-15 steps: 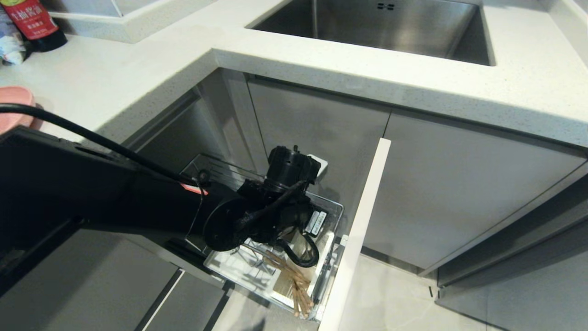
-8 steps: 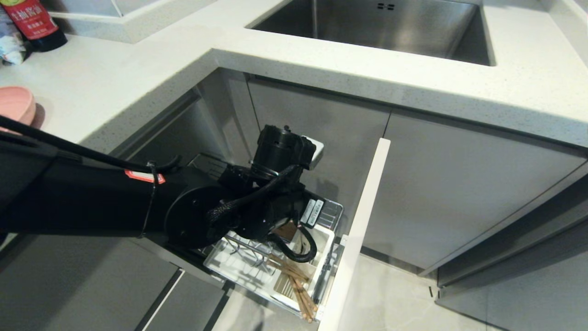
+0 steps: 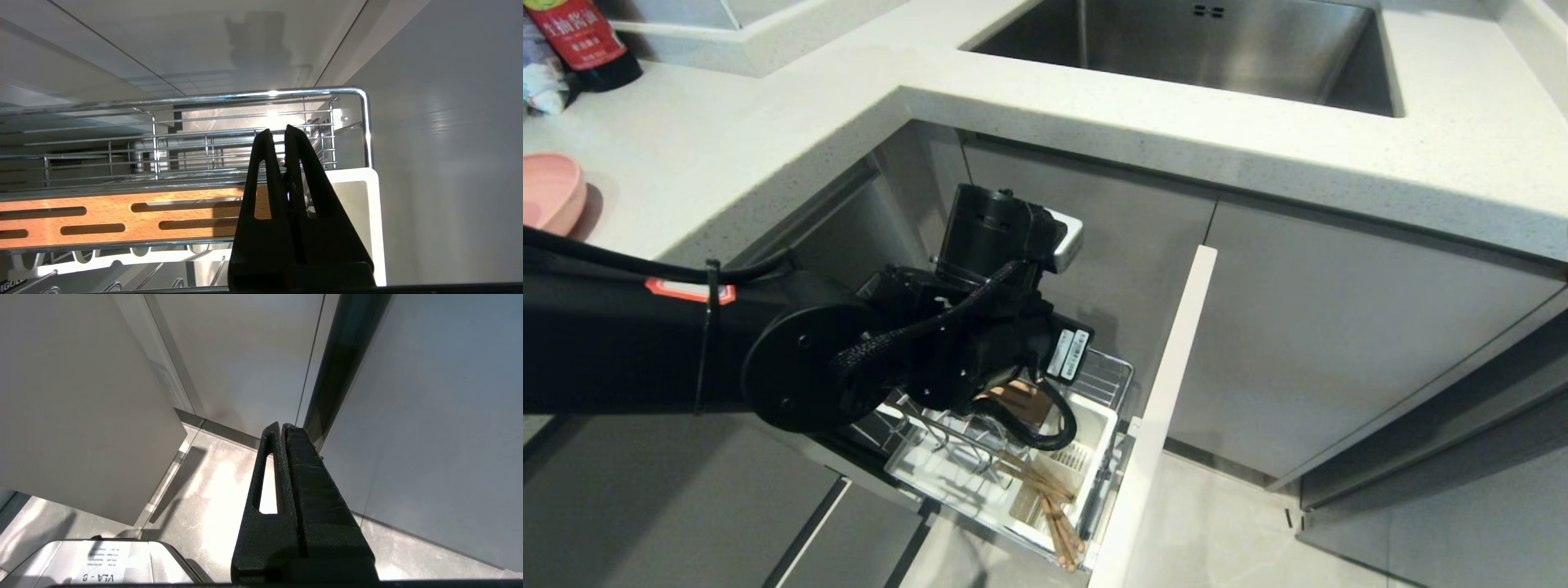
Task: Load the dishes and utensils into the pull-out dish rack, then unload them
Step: Take the spoon out of the cupboard
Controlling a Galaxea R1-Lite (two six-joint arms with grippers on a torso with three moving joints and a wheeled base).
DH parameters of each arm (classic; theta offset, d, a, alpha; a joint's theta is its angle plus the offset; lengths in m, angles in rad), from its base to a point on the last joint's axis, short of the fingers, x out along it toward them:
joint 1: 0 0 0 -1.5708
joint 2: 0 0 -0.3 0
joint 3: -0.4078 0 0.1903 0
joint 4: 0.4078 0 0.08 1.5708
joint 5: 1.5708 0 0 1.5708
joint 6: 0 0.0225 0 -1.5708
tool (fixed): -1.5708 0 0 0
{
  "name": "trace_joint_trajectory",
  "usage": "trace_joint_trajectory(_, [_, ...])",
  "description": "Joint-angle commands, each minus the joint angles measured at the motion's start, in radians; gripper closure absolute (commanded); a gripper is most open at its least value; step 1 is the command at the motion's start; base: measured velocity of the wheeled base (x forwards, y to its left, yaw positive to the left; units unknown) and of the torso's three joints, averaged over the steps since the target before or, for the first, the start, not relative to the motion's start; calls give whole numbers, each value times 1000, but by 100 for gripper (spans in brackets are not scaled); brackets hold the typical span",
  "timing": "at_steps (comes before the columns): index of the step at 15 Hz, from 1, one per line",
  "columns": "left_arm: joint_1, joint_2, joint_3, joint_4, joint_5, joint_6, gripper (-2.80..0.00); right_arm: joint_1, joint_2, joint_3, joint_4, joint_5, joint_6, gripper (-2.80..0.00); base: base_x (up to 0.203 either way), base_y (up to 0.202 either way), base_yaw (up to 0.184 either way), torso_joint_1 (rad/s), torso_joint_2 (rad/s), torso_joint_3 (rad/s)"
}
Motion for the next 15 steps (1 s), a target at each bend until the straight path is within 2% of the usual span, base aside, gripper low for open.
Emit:
trace_joint_trajectory(1, [0, -13, 1, 5, 3, 2, 0, 0, 0, 0, -1, 0, 0, 0, 0, 0, 0, 0, 0, 0])
trace_joint_trajectory(4, [-10, -5, -2, 22, 1, -8, 0, 0, 0, 0, -1, 0, -2, 0, 0, 0, 0, 0, 0, 0])
trace_joint_trajectory(5, [-21, -16, -12, 24, 8, -29, 0, 0, 0, 0, 0, 0, -2, 0, 0, 0, 0, 0, 0, 0])
trace_joint_trajectory(7, [-23, -29, -14, 24, 30, -32, 0, 0, 0, 0, 0, 0, 0, 0, 0, 0, 0, 0, 0, 0])
trace_joint_trajectory(15, [-36, -101, -24, 27, 28, -47, 0, 0, 0, 0, -1, 0, 0, 0, 0, 0, 0, 0, 0, 0])
